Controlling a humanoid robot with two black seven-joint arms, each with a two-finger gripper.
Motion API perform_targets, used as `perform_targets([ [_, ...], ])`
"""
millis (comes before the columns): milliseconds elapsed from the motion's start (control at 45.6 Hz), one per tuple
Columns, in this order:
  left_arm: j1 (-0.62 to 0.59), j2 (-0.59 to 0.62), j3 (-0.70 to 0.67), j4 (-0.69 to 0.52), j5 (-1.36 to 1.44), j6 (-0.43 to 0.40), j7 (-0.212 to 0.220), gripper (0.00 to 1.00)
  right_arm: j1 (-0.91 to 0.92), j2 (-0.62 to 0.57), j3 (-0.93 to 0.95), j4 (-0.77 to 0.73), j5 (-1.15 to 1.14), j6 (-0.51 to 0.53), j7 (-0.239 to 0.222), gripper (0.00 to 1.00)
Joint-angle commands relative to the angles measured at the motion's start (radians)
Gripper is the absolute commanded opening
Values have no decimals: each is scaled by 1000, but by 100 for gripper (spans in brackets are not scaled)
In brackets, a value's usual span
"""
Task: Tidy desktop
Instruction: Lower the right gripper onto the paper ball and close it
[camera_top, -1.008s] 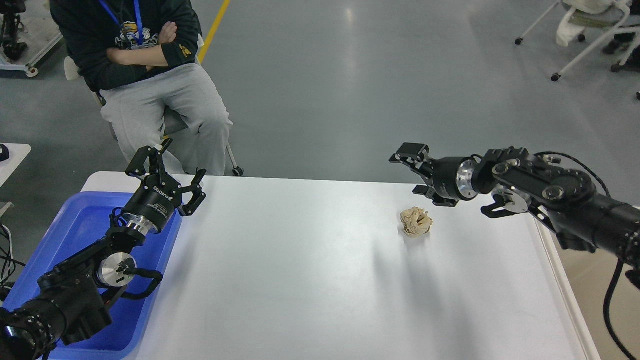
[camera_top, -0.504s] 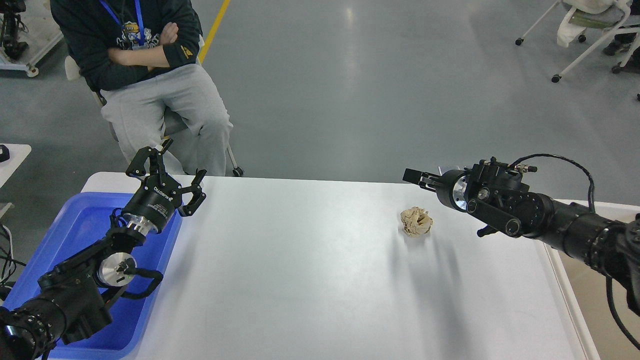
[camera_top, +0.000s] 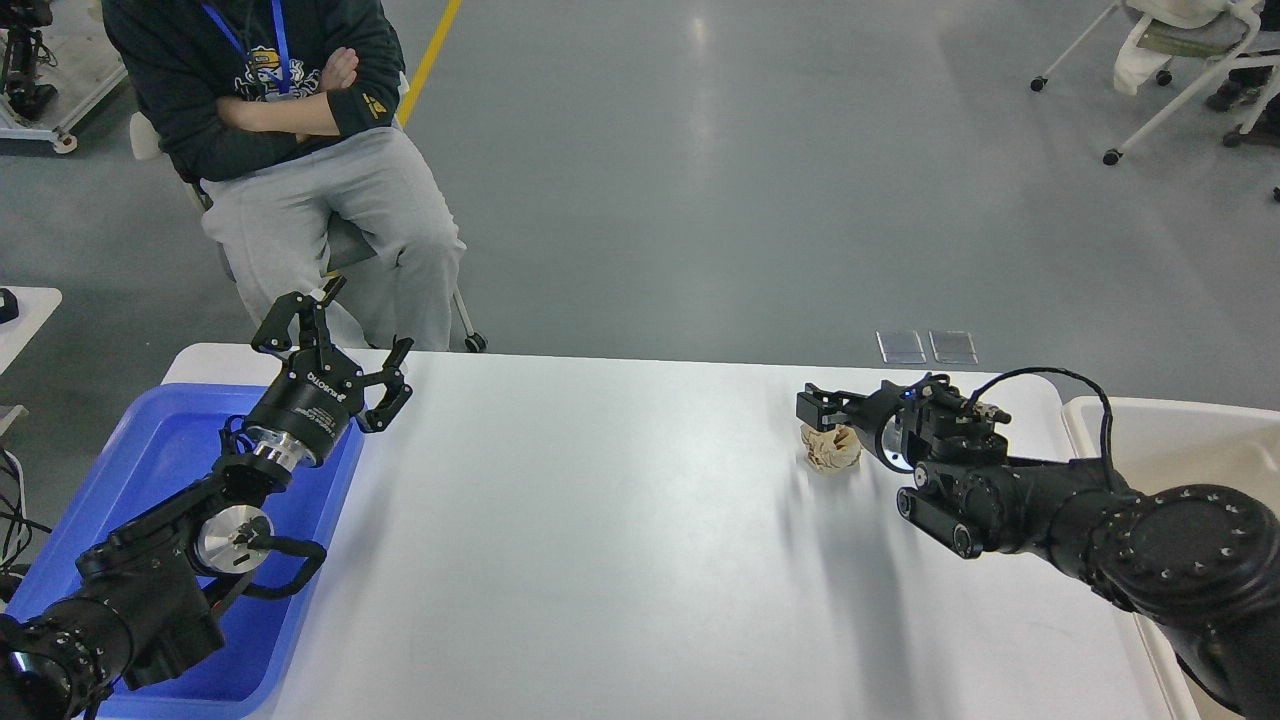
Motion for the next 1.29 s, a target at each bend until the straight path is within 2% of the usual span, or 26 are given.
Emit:
perform_targets([
  [0,0,0,0,0,0,0,0,100,-47,17,-22,-39,-3,-34,6,100],
  [635,0,0,0,0,0,0,0,100,-73,17,-13,-33,9,-111,6,100],
  [1052,0,0,0,0,0,0,0,100,-74,17,71,75,20,-106,24,100],
  [1271,0,0,0,0,0,0,-2,100,-85,17,70,73,15,-108,29,100],
])
